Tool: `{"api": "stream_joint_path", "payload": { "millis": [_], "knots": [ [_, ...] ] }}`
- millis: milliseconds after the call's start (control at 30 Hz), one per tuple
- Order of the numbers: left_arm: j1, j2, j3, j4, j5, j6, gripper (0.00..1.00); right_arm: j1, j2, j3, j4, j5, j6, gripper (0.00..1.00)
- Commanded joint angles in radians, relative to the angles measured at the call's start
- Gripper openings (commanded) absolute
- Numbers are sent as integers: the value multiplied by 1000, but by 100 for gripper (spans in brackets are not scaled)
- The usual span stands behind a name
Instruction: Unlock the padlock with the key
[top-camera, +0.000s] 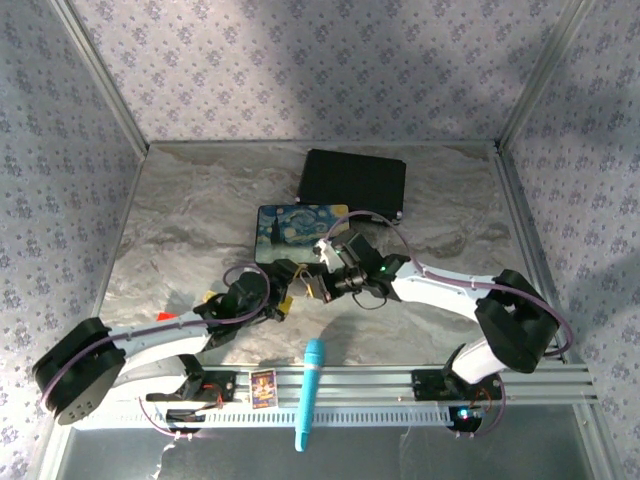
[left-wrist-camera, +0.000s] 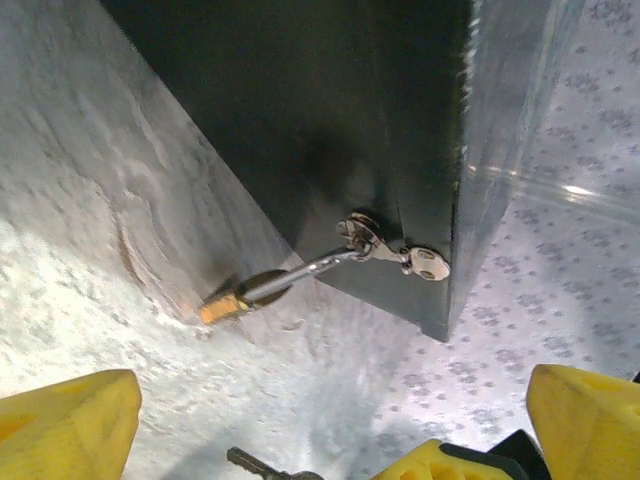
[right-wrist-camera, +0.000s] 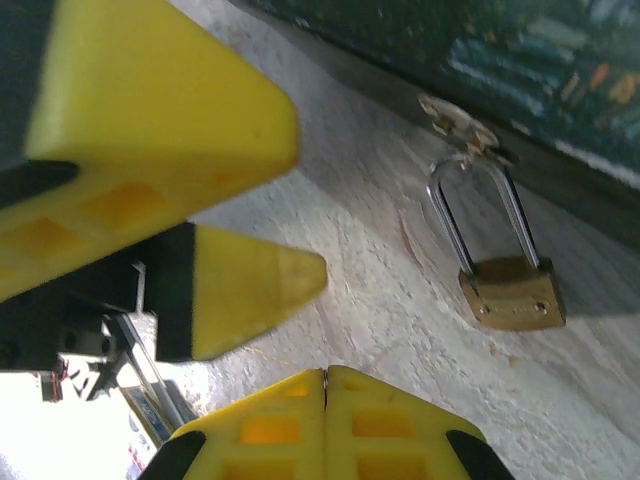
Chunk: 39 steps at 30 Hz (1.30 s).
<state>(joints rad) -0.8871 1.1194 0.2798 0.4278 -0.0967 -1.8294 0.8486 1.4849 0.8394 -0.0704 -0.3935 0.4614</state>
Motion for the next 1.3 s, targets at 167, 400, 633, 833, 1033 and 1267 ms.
{"api": "stream_joint_path", "payload": {
  "millis": [167,400,633,833,1033,1267],
  "knots": [
    [-14,118,-17,309,59,-188,100,7,-5,61,69,45,43,0],
    [-17,113,-34,354,26,-202,94,30,23,74,112,23,63,0],
    [-13,80,-57,296,7,-209,74,31,0,40,127,17,77,0],
    [3,79,-64,284,16,-200,61,25,-7,23,109,15,69,0],
    [20,27,-71,186,12,-181,49,20,-16,12,98,17,63,0],
    [37,9,-80,189,17,-167,29,10,-5,9,100,7,56,0]
  ]
}}
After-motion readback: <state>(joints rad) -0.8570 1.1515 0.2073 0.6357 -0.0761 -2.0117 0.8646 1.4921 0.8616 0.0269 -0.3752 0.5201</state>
